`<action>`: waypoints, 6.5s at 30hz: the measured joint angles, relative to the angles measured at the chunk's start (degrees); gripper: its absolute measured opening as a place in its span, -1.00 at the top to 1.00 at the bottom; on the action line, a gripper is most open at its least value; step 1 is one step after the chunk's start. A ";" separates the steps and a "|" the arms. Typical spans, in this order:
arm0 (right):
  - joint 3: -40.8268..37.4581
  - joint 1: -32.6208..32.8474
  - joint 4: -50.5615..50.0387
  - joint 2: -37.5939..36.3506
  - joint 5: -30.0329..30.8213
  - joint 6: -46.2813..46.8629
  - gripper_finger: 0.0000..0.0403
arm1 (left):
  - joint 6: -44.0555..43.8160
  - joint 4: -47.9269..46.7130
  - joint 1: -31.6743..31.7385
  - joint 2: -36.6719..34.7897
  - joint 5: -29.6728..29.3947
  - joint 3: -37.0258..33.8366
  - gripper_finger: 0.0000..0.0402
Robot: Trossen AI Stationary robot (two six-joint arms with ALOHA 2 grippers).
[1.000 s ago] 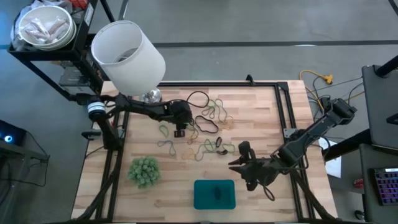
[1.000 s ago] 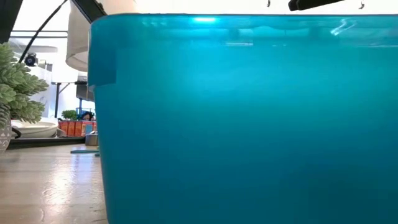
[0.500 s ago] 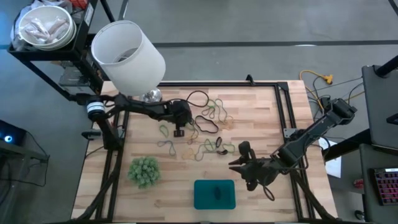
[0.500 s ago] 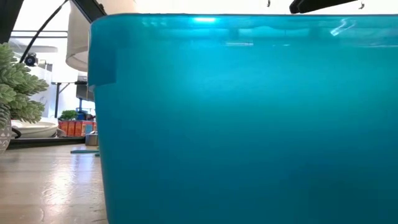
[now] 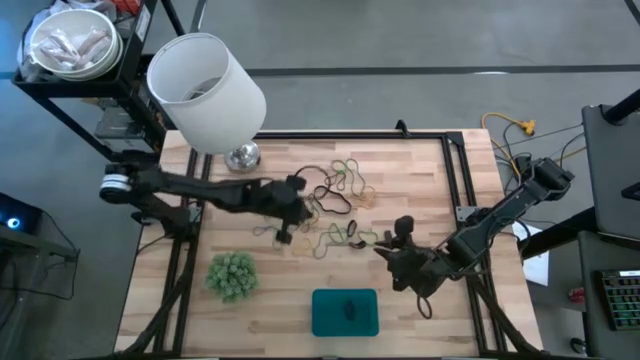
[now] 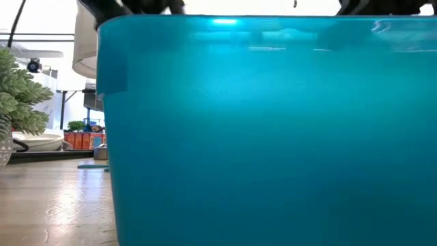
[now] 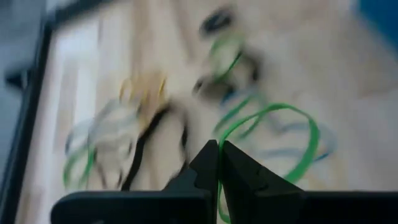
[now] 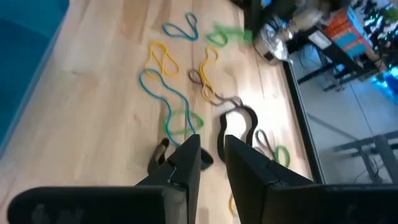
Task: Pick and place rubber bands into bin
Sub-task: Put the green rubber band into the blue bin, then put the black rubber band into the blue bin, then put the green rubber band into the blue bin
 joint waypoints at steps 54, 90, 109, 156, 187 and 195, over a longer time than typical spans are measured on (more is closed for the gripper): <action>-5.47 0.00 -3.68 -6.03 2.94 6.92 0.66 | 15.67 7.89 -19.95 27.34 13.61 21.52 0.66; -23.52 -4.08 5.39 -6.38 -12.35 37.24 0.41 | -0.83 -8.39 -21.00 5.13 -24.65 11.81 0.48; -28.99 -6.70 18.40 0.75 -14.22 33.00 -0.10 | -0.90 -4.13 -21.02 0.39 -25.76 7.05 0.48; -6.27 6.04 31.23 8.18 -17.07 -11.18 0.96 | -0.88 -4.58 -21.02 0.50 -25.76 7.05 0.48; 0.05 0.96 35.58 18.29 -35.65 -11.35 0.54 | -2.20 -4.96 -21.02 0.52 -25.71 7.05 0.48; 0.05 0.97 32.55 16.55 -35.61 -12.86 0.48 | -11.34 -16.92 -20.48 0.95 -25.86 7.01 0.48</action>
